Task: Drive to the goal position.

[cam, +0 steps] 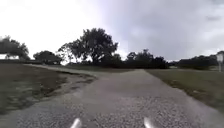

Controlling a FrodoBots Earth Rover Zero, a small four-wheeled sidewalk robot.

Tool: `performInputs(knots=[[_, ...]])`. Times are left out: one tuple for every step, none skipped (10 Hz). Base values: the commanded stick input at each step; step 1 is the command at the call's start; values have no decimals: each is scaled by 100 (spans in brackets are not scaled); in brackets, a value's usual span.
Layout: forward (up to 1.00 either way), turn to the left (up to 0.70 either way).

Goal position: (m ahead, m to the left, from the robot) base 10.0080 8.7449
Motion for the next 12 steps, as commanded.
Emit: performInputs(knots=[[100, 40], [100, 40], [100, 40], [100, 12], [100, 0], [100, 0], [100, 0], [100, 0], [100, 0], [100, 0], [100, 0], [100, 0]])
